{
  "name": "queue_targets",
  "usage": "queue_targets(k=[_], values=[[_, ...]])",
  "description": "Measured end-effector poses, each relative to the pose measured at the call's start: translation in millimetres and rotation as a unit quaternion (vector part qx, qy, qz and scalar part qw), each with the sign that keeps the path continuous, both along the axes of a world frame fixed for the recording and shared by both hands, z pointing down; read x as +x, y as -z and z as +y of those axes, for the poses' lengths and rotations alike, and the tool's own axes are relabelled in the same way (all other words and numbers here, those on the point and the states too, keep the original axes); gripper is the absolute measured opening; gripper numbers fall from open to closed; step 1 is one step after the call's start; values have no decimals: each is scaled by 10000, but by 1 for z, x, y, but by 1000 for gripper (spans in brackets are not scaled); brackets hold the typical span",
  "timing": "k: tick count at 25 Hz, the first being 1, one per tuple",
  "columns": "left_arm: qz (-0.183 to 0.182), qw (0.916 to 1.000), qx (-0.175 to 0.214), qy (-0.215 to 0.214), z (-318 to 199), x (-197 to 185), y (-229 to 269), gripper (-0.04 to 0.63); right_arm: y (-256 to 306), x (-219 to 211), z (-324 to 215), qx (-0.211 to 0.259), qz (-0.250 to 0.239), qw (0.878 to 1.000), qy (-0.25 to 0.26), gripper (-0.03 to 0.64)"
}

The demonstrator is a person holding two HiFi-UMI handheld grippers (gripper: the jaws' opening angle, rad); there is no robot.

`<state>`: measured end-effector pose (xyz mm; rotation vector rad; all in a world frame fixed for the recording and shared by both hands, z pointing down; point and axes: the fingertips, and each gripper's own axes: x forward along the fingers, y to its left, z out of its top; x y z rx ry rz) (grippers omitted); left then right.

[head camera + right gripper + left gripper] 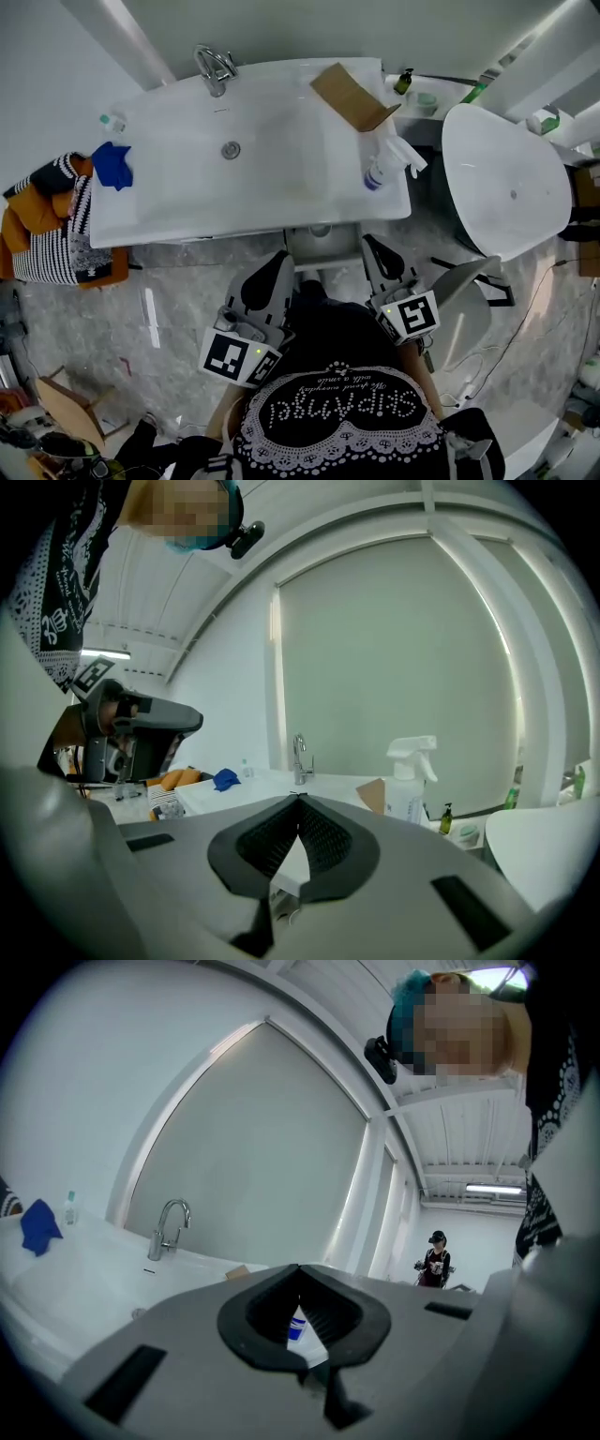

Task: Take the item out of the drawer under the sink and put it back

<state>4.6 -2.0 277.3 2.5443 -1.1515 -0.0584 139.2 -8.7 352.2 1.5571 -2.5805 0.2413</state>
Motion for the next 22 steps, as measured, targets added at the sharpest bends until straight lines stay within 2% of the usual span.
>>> queue_targets(k=[2, 6, 16, 22], values=[[-29, 9999, 99, -11, -1, -3, 5, 5, 7, 3, 5, 50, 50, 10000, -28, 18], [95, 9996, 129, 237, -6, -16, 16, 5, 19, 7, 13, 35, -40, 9999, -114, 18], [-310, 9985, 275, 369, 1, -56, 9, 5, 32, 18, 25, 159, 103, 9996, -188, 18], [-274, 9982, 357, 396, 1, -59, 12, 5, 29, 17, 31, 98, 109, 9997, -181, 18]])
